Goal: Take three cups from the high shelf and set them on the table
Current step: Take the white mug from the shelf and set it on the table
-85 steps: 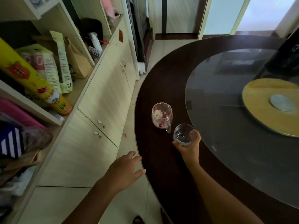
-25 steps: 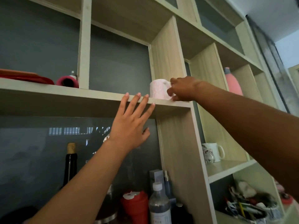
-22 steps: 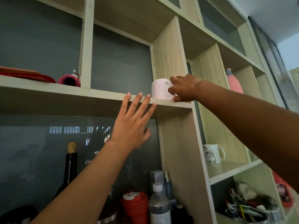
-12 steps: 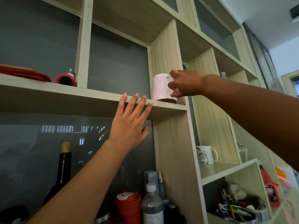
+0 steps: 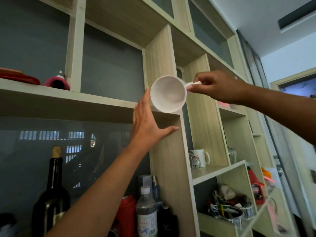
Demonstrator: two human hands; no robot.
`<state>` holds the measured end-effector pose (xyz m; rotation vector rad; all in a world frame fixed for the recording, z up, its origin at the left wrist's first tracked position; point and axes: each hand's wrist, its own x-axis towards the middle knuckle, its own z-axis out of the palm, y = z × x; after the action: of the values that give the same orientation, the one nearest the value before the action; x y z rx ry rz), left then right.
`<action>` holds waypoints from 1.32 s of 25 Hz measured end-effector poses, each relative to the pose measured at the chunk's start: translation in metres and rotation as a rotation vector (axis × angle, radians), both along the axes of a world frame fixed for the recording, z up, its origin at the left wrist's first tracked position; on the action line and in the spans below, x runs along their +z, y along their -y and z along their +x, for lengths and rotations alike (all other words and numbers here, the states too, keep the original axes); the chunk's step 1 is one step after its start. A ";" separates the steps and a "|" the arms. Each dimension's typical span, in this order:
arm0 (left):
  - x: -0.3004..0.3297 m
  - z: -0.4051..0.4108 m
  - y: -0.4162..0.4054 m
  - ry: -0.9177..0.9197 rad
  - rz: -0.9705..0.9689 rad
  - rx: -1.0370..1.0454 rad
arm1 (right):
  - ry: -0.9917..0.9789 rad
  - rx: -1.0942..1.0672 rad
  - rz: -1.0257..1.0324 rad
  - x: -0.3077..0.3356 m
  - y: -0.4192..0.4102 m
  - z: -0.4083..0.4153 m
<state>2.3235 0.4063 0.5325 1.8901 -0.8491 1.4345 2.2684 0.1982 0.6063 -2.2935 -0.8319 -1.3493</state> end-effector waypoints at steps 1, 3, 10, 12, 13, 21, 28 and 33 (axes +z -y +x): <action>-0.008 -0.002 0.003 -0.035 -0.037 -0.140 | -0.094 0.101 0.075 -0.013 0.003 -0.005; -0.027 -0.006 0.008 -0.107 -0.091 -0.338 | -0.308 0.283 0.186 -0.040 0.008 -0.013; -0.114 -0.025 0.007 -0.307 -0.082 -0.614 | -0.838 0.311 0.238 -0.128 0.013 -0.028; -0.136 -0.027 0.005 -0.427 -0.054 -0.625 | -0.820 0.154 0.110 -0.148 0.018 -0.033; -0.146 -0.026 0.004 -0.485 -0.046 -0.632 | -0.851 0.144 0.101 -0.157 0.021 -0.034; -0.250 -0.039 0.043 -0.899 0.067 -0.878 | -1.307 0.196 0.476 -0.268 0.053 -0.081; -0.357 -0.095 0.086 -1.134 0.398 -0.866 | -1.402 -0.026 0.825 -0.390 0.087 -0.170; -0.439 -0.148 0.104 -1.122 0.813 -0.464 | -1.362 -0.293 0.934 -0.487 0.117 -0.232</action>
<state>2.1756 0.3025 0.0935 2.3382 -1.1884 -0.4000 2.0367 0.0808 0.1197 -1.8658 0.4993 0.0615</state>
